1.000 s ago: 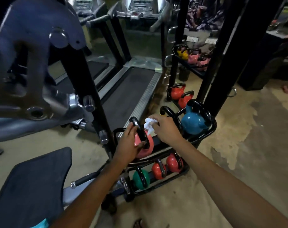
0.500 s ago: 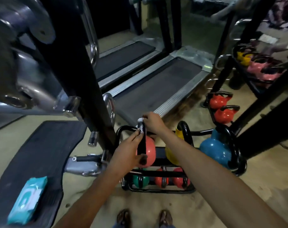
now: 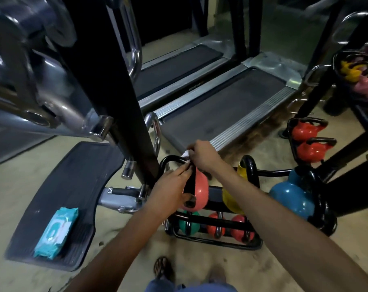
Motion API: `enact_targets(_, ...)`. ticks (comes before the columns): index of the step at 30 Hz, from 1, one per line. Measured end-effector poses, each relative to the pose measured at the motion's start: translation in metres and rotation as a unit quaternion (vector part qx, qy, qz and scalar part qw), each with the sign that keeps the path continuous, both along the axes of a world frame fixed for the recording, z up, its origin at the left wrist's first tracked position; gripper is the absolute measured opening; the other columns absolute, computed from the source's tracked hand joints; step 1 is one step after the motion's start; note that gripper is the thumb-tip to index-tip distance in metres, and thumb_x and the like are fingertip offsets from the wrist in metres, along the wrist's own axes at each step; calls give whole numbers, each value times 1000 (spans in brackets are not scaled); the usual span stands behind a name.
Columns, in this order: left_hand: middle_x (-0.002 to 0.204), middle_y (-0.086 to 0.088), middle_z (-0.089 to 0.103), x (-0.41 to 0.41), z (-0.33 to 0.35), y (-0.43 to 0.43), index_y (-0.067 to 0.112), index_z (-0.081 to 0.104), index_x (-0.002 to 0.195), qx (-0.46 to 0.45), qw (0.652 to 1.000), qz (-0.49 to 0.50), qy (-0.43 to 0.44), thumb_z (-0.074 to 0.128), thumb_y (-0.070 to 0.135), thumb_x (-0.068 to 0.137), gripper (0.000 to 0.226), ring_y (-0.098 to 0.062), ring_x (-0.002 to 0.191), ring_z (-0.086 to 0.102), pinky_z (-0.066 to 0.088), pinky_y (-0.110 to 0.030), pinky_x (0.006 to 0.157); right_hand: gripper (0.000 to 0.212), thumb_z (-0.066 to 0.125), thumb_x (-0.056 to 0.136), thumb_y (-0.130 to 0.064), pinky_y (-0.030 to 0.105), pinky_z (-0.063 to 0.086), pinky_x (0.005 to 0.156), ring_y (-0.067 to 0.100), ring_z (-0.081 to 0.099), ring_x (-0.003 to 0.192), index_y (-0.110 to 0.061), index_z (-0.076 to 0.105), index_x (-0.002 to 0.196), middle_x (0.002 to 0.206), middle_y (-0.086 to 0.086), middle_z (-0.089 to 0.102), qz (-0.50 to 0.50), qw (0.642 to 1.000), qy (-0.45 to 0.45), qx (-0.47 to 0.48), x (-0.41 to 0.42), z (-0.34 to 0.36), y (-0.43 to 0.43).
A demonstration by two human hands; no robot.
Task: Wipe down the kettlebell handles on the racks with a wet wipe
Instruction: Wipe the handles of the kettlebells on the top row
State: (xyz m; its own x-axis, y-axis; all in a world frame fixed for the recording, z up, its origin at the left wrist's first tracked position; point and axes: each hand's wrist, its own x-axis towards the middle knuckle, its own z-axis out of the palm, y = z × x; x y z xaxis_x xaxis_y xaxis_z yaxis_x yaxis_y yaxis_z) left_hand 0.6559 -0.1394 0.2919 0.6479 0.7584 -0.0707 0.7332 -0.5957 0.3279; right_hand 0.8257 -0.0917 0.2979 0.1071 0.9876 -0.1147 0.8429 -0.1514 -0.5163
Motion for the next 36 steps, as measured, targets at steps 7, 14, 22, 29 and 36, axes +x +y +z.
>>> enact_targets(7, 164, 14, 23, -5, 1, 2, 27, 29, 156, -9, 1000, -13, -22, 82, 34, 78, 95, -20, 138, 44, 46, -41, 108, 35, 45, 98, -6, 25, 40, 47, 14, 53, 49, -12, 55, 65, 49, -1, 52, -416, 741, 528, 20, -42, -16, -55)
enact_targets(14, 164, 12, 23, -9, 5, 3, 27, 29, 157, -9, 999, -34, -38, 78, 33, 82, 91, -19, 140, 40, 41, -36, 113, 39, 41, 101, -4, 17, 38, 35, 8, 46, 31, -12, 50, 64, 39, -3, 47, -411, 682, 604, -32, -46, -12, -65)
enact_targets(22, 165, 7, 24, -11, 3, 2, 22, 29, 158, 15, 997, -59, -41, 72, 24, 85, 84, -21, 141, 39, 32, -32, 118, 32, 50, 95, -5, 22, 41, 45, 15, 54, 48, -12, 61, 65, 53, 2, 56, -442, 716, 541, 19, -65, -14, -74)
enact_targets(29, 157, -1, 39, -16, -1, -22, 14, 44, 149, 68, 995, -53, -45, 72, 16, 80, 75, -21, 132, 48, 33, -30, 115, 23, 51, 95, -11, 35, 52, 86, 25, 66, 98, -8, 72, 104, 102, 6, 74, -257, 935, 224, 99, -44, -17, -46)
enact_targets(36, 140, -5, 58, -17, 1, -28, 8, 60, 134, 101, 993, -39, -52, 79, 16, 73, 65, -20, 124, 56, 33, -28, 113, 22, 47, 97, -21, 42, 45, 72, 38, 63, 88, -6, 54, 82, 87, 18, 67, -67, 995, 62, 41, -22, -12, -18)
